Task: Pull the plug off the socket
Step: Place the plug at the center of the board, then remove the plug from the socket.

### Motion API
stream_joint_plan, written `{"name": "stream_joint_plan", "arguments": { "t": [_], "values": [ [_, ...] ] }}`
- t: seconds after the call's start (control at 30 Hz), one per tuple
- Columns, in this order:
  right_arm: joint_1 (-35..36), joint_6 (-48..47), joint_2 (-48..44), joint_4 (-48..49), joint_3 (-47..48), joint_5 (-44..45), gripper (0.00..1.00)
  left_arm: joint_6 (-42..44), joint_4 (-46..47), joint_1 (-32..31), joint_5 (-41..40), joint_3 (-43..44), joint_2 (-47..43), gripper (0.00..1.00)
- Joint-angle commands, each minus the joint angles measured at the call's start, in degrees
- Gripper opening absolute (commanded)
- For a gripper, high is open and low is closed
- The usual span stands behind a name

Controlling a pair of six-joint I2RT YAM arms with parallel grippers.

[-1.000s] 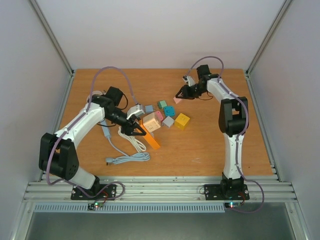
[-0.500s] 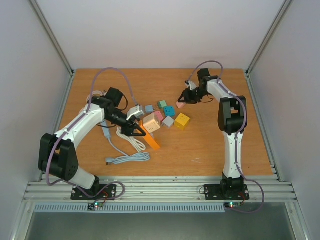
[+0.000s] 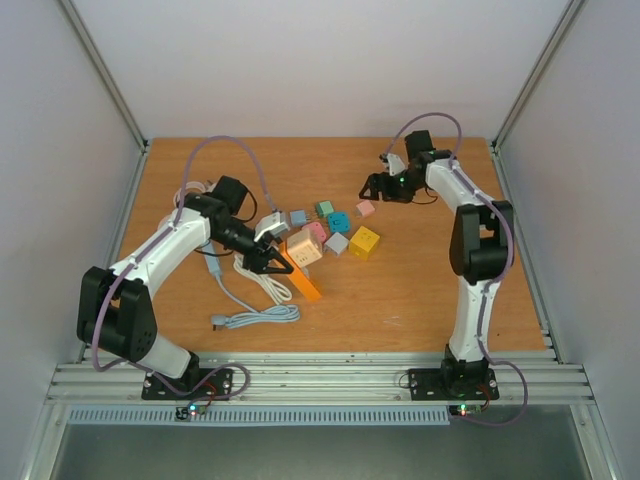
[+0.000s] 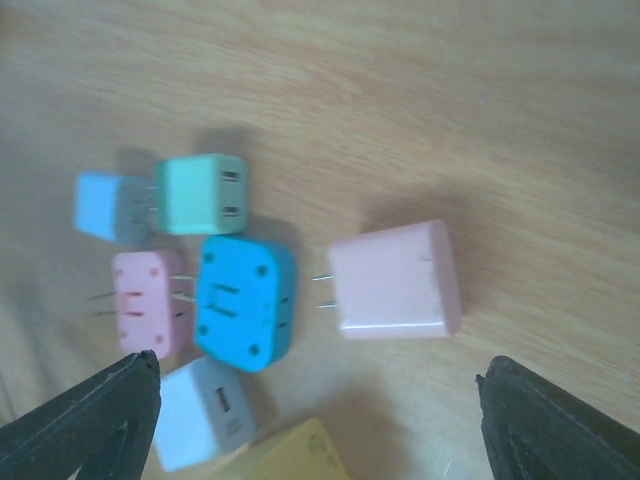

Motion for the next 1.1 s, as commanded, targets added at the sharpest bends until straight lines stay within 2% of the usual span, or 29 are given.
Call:
{"name": "stream_joint_plan", "arguments": {
  "t": [0.0,0.13,0.23,0.43,0.53,0.73,1.07],
  "values": [
    [-0.3,-0.4,-12.1,6.7,-5.5,-2.3,0.90,1.2,1.0,-1.2,4.6,0.0,-0.9,0.00],
    [0.1,-1.3,-23.4,12.5,-13.3,-9.4,0.98,2.8,-0.1,-2.6,4.3,0.0,-0.7,0.00],
    [0.6,-3.1,-30.2,14.1,-17.3,-17.1,0.99,4.1,-1.4,-3.4,5.4,0.2,-0.7,0.01],
    [5.4,-12.5,-39.7,10.7,-24.5,-25.5,0.98,6.1,-2.8,-4.0,7.1,0.7,-1.1,0.00],
    [10.3,-17.0,-41.7,7.4,-26.6,-26.0,0.99,6.3,-2.7,-4.3,7.1,0.4,-1.8,0.00],
    [15.9,-18.3,-42.3,6.5,-28.3,-27.2,0.99,6.5,-2.5,-4.4,6.9,0.0,-2.6,0.01],
    [20.3,-23.5,-42.4,2.0,-29.0,-26.6,0.99,3.5,1.9,-4.4,4.8,-1.6,-3.6,0.00]
  ]
}}
